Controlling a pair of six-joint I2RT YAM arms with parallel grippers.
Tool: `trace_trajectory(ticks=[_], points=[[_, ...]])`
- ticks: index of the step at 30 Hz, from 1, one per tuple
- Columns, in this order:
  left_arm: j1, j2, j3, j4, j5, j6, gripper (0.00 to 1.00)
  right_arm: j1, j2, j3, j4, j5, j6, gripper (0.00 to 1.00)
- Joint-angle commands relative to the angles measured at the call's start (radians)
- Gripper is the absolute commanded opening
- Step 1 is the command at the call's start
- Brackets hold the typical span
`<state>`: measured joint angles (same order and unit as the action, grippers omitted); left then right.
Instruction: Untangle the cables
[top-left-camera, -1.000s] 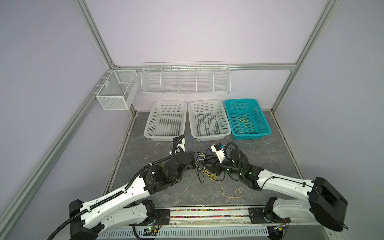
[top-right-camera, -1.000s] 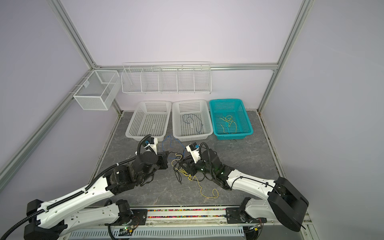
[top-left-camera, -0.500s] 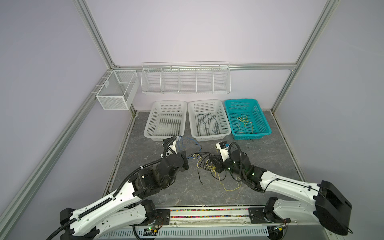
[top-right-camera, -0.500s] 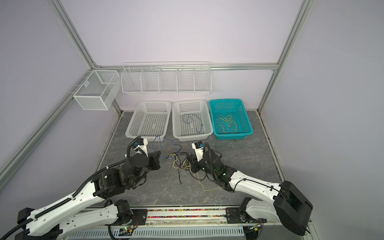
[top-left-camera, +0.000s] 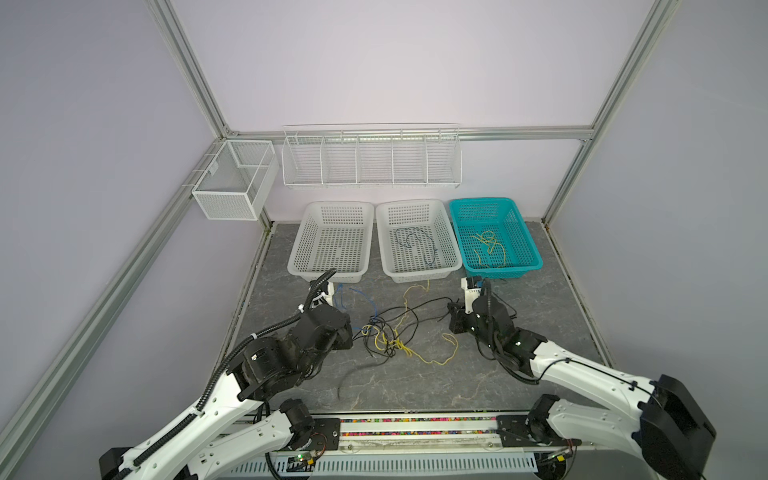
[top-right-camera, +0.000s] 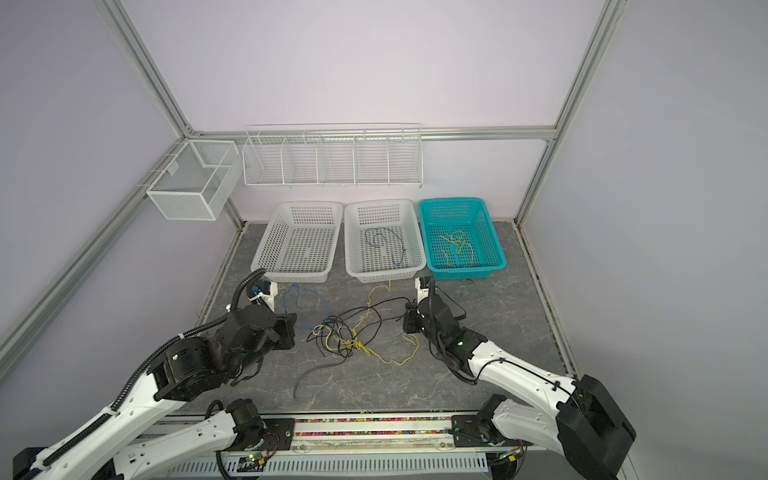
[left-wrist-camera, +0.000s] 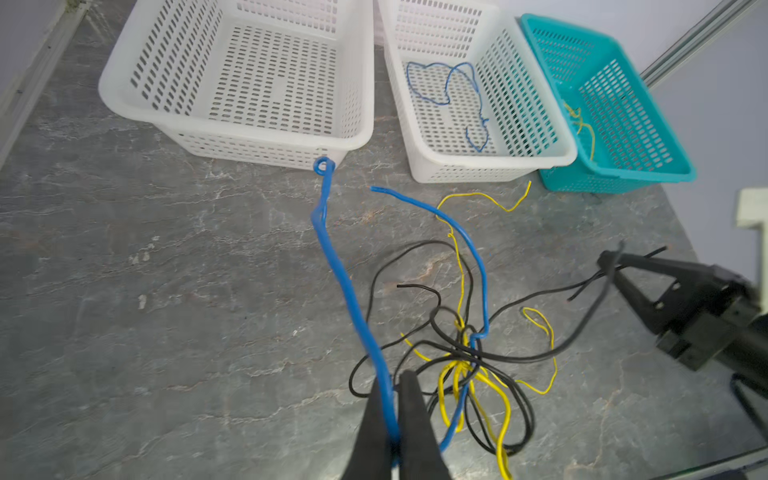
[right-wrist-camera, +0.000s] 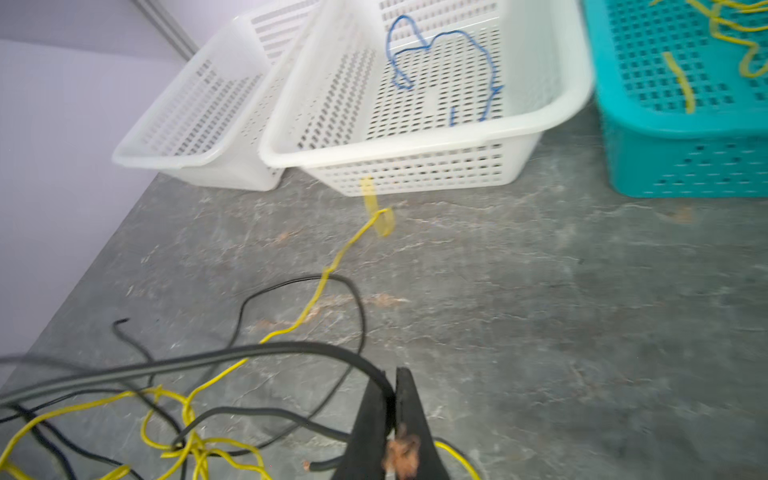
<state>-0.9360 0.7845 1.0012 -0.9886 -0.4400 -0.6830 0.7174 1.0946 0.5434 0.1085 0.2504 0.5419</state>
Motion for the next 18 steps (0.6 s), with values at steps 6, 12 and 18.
trace_trajectory(ticks=[6,12,18], points=[[0.029,0.056,0.002,-0.151,0.015,0.066,0.00,-0.149,-0.155,-0.053,-0.110,0.017,0.113,0.06],[0.035,0.050,-0.043,-0.094,-0.001,0.085,0.00,-0.286,-0.291,-0.094,-0.137,-0.062,0.154,0.06],[0.068,0.102,-0.081,-0.044,0.036,0.107,0.00,-0.408,-0.407,-0.055,-0.187,-0.186,0.149,0.06]])
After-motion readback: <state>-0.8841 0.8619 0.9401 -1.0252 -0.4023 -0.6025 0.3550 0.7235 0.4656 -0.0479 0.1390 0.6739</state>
